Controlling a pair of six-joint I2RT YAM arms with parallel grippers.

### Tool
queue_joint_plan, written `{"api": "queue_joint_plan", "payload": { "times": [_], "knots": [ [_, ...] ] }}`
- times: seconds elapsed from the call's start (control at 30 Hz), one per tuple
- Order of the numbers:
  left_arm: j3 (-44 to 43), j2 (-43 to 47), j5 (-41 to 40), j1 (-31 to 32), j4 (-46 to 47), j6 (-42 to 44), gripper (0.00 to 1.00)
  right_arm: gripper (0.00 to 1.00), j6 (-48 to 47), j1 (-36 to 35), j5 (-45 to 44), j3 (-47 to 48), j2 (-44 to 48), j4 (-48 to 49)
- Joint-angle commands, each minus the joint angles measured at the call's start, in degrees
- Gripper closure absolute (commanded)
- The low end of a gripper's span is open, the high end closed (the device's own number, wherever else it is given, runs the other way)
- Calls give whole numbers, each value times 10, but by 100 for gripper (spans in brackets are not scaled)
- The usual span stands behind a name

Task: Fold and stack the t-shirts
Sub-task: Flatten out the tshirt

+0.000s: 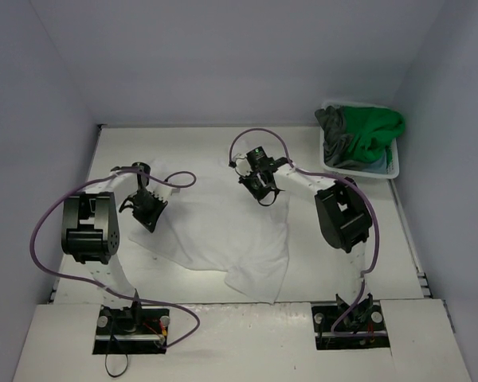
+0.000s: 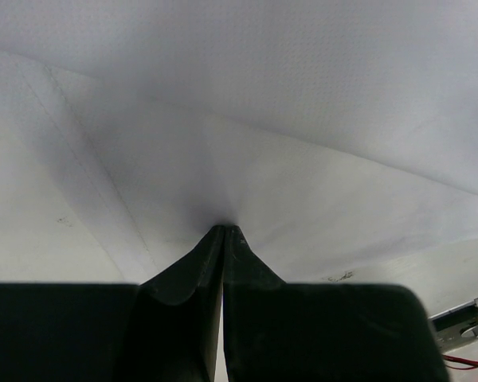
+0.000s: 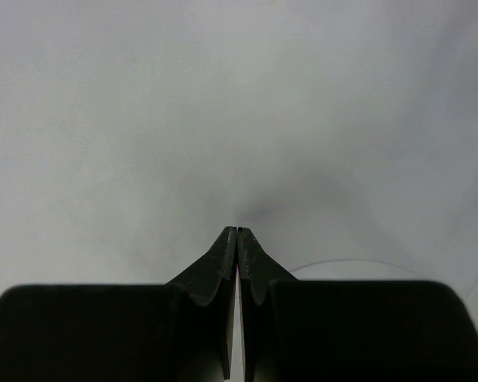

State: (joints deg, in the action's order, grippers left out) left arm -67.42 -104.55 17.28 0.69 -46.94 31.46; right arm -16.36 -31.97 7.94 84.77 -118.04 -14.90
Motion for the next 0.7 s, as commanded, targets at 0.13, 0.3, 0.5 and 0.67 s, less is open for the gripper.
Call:
{"api": "queue_joint_plan", "payload": {
  "times": [0.13, 0.3, 0.5, 0.67],
  "knots": [
    [47, -7, -30, -4, 24, 9, 100, 100, -26, 18, 15, -6, -20, 56],
    [60, -7, -45, -4, 27, 9, 100, 100, -30, 64, 23, 14, -62, 58],
    [62, -7, -58, -46, 7, 11, 100, 100, -30, 106, 22, 13, -67, 59],
    [62, 4, -76, -60, -12, 9, 100, 100, -34, 112, 16, -10, -49, 62]
  ]
}}
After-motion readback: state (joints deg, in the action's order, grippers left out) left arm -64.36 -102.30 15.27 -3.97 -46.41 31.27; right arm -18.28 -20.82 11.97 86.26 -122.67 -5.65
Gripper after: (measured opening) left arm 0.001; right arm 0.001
